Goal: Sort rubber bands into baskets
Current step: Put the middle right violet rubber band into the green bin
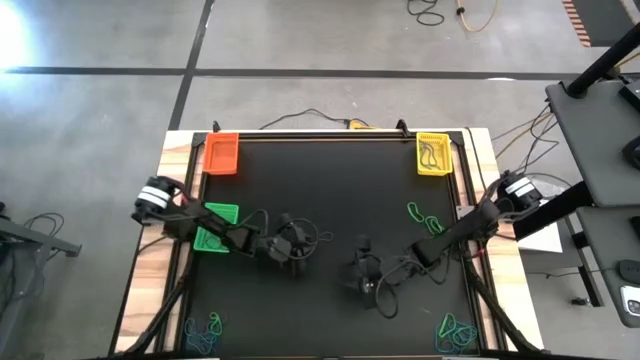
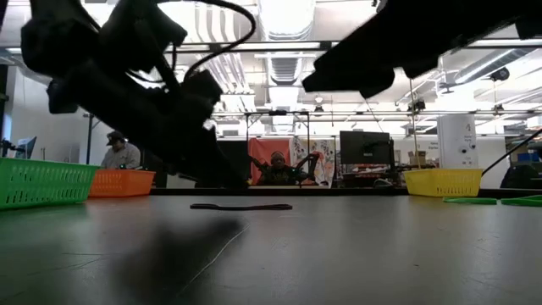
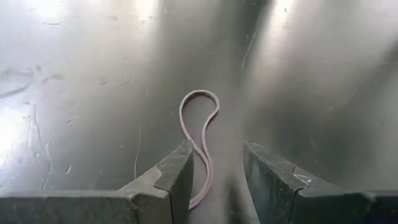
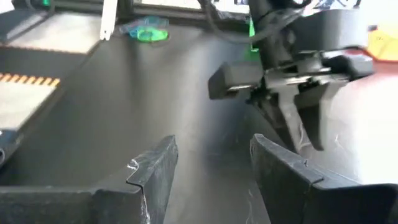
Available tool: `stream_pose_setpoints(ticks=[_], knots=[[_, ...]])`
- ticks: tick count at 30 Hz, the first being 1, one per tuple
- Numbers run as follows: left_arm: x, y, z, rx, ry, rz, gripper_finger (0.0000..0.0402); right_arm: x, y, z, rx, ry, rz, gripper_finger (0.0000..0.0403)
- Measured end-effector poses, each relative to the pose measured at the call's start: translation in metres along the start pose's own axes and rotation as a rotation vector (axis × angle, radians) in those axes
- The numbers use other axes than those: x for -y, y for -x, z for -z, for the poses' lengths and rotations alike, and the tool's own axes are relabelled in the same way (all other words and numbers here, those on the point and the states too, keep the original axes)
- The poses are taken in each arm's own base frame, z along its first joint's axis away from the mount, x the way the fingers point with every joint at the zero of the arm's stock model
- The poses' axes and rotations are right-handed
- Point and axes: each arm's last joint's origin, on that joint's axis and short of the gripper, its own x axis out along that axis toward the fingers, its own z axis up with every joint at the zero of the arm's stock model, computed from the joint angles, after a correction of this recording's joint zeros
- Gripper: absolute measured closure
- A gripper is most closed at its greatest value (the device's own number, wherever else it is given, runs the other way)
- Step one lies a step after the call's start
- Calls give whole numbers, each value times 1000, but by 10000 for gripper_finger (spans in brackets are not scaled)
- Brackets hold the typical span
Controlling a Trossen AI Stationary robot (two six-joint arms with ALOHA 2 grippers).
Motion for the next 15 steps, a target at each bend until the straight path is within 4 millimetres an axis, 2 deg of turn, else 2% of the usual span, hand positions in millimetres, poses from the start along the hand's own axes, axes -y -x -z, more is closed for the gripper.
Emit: stream_pose_setpoints(ticks=[10, 15], knots=[[-3, -18, 4, 56, -5, -61, 276, -1, -9, 8, 6, 0, 19, 204], [-3, -25, -1, 76, -4, -62, 245, -1, -10, 9, 3, 1, 25, 204]])
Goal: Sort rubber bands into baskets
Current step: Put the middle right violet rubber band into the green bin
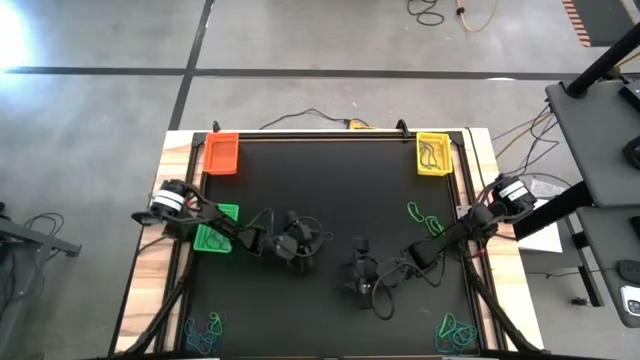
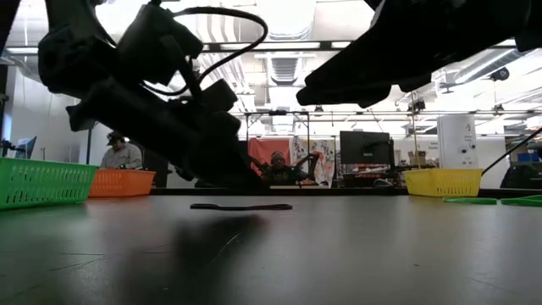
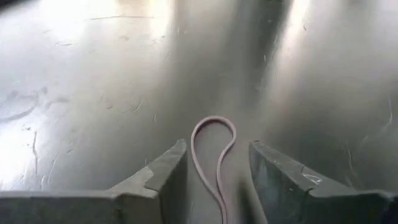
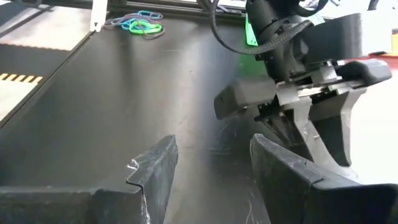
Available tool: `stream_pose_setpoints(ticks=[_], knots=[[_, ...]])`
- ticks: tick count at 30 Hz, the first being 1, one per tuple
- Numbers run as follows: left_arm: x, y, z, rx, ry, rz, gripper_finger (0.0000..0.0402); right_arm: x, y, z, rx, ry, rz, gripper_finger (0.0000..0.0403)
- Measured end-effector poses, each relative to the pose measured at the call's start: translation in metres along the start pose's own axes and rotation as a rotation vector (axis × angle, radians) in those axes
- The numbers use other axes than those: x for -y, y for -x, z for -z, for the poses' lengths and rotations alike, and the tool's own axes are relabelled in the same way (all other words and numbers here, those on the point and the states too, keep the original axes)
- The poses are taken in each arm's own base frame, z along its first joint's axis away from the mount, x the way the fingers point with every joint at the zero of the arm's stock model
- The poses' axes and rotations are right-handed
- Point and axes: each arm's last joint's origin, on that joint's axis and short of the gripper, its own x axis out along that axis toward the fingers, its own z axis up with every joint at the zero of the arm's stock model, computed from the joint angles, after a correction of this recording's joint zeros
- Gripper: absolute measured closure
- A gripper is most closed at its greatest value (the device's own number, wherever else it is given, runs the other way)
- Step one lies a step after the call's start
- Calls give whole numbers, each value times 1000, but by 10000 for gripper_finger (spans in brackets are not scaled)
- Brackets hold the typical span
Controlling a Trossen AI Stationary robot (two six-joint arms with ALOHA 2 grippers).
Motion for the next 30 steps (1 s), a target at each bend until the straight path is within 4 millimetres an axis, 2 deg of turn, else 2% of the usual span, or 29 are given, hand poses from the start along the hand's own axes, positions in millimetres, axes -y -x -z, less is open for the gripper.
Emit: stream_pose_setpoints(ticks=[7, 12, 18, 23, 30], knots=[[-1, -16, 4, -23, -7, -14, 196, 0, 0, 1, -5, 2, 1, 204], [0, -31, 5, -35, 2, 10, 192, 0, 0, 1, -8, 3, 1, 204], [0, -36, 11, -44, 7, -2, 202, 0, 0, 1, -9, 3, 1, 204], [-1, -38, 16, -44, 21, -17, 239, 0, 0, 1, -9, 3, 1, 204], [-2, -44, 26, -28, 27, -72, 335, 0, 0, 2, -17, 8, 2, 204]])
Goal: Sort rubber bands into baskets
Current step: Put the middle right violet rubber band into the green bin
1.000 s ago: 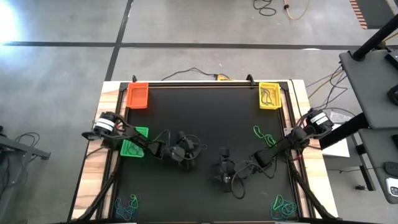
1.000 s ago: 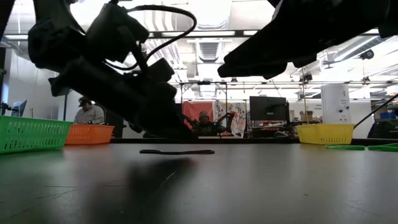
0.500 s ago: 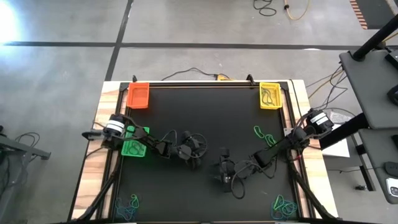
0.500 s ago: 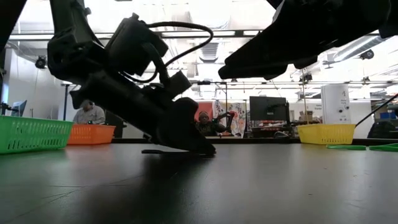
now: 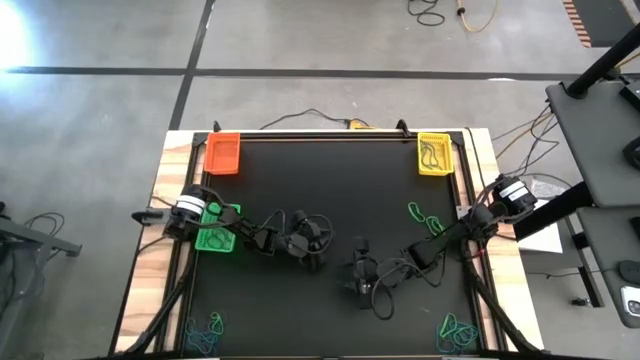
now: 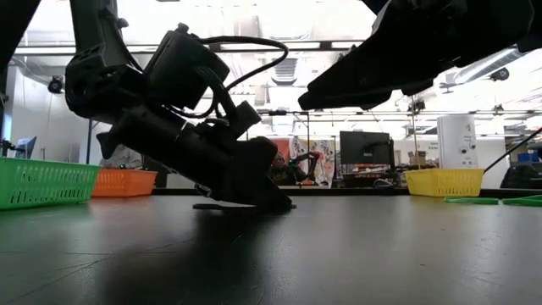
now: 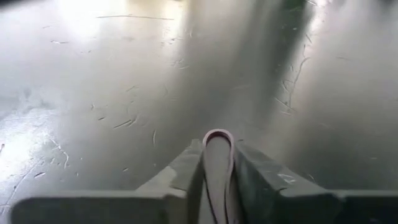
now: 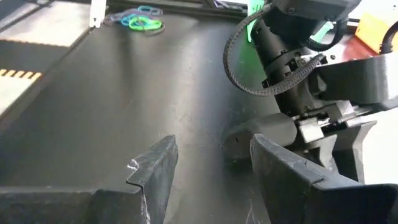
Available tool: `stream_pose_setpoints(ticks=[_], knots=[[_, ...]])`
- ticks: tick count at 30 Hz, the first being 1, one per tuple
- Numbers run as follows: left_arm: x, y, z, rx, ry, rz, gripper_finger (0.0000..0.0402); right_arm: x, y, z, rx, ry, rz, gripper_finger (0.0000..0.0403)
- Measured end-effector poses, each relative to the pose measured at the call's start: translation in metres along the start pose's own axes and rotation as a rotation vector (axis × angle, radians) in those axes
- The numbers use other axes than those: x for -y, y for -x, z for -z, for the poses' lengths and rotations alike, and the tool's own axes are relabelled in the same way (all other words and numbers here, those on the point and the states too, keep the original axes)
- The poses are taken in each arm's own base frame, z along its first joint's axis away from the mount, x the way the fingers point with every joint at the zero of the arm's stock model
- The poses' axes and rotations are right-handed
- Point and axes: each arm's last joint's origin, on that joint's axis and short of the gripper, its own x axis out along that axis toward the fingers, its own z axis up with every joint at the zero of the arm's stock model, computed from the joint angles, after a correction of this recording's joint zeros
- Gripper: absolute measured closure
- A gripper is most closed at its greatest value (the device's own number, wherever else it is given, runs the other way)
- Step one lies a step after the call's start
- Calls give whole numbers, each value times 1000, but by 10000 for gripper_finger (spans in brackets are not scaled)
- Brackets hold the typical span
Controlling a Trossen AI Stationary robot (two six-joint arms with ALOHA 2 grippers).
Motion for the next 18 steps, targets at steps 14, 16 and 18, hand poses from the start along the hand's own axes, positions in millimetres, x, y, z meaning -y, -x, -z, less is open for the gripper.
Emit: stream_pose_setpoints(ticks=[14, 16, 18], knots=[[-2, 15, -21, 17, -46, 20, 401, 11, 22, -15, -38, 33, 106, 204], [-3, 22, -29, 14, -64, 18, 401, 12, 24, -17, -32, 37, 127, 204], [-4, 30, -40, 24, -61, 18, 401, 12, 26, -19, -27, 37, 129, 204]])
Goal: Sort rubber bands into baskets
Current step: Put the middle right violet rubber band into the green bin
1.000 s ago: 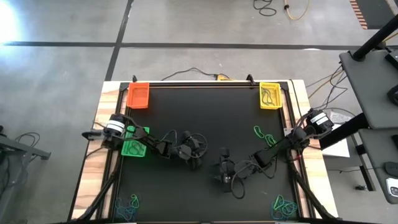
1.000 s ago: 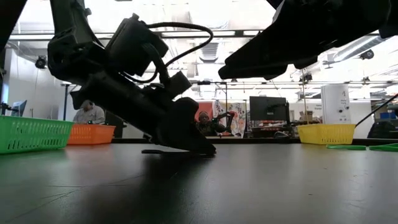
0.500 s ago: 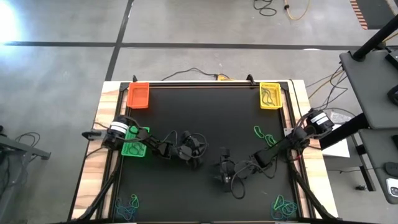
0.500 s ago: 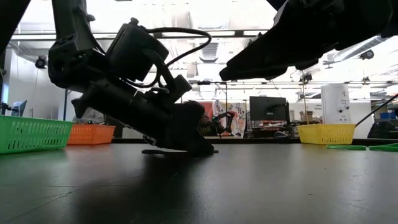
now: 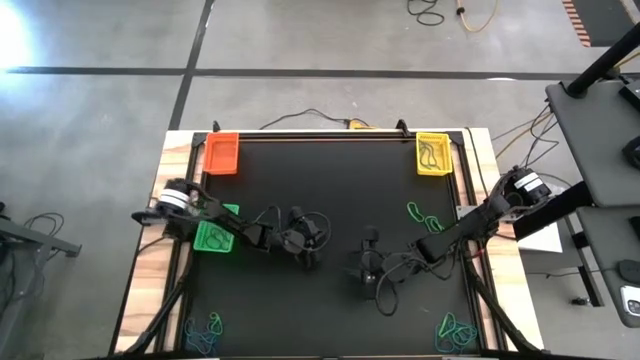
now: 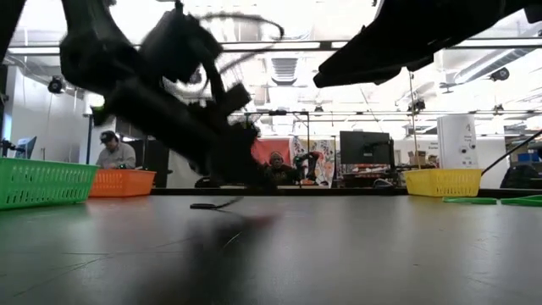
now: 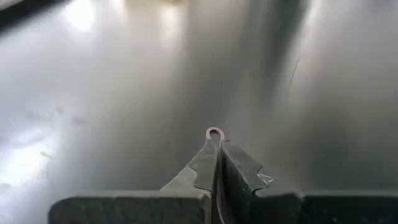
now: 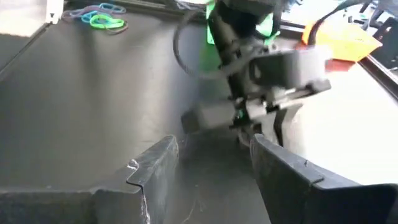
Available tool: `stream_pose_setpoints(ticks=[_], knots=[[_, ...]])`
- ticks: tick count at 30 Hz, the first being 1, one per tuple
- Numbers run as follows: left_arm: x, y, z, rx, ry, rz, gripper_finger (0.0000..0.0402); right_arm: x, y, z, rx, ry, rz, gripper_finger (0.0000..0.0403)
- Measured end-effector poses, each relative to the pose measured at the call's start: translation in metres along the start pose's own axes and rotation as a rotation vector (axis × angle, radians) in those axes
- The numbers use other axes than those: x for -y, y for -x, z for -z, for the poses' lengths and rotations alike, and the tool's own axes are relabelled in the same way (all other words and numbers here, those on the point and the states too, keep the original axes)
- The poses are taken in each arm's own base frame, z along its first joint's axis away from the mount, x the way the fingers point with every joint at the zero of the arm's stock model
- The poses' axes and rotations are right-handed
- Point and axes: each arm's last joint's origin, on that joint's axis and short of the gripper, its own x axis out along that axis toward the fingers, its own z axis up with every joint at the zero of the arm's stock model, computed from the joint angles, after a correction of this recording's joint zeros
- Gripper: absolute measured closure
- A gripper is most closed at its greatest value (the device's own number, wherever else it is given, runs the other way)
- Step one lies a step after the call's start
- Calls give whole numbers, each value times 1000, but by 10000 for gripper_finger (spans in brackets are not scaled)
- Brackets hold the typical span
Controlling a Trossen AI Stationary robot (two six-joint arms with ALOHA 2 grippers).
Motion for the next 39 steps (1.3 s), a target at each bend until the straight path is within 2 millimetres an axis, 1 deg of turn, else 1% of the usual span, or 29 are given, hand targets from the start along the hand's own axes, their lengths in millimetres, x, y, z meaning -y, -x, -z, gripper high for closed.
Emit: stream_pose_setpoints(ticks=[2, 5, 8, 12, 15, 20, 23, 26, 29, 32, 36, 39], knots=[[-2, 10, -11, 5, -1, -6, 401, 0, 0, 0, 0, 0, 0, 204], [-7, 28, -22, -15, -19, -9, 401, 0, 0, 1, -12, 3, 5, 204], [-10, 51, -36, -17, -29, 3, 401, 1, 1, 2, -21, -6, 7, 204], [-20, 85, -48, -90, -80, 0, 401, 1, 1, 2, -26, -3, 7, 204], [-34, 116, -60, -173, -91, -16, 401, 1, 1, 3, -34, 0, 8, 204], [-63, 163, -69, -344, -37, -90, 401, 1, 1, 3, -34, 0, 8, 204], [-79, 189, -75, -397, 1, -146, 401, 1, 1, 3, -34, -9, 8, 204], [-95, 210, -80, -399, 42, -252, 401, 1, 1, 3, -36, -14, 9, 204], [-105, 225, -82, -414, 91, -280, 401, 1, 1, 4, -37, -25, 9, 204], [-109, 230, -74, -474, 164, -259, 401, 0, 1, 5, -50, -49, 9, 204], [-113, 226, -51, -568, 226, -301, 401, 1, 1, 10, -94, -76, 17, 204], [-114, 221, -32, -646, 311, -364, 401, 1, 1, 12, -112, -85, 21, 204]])
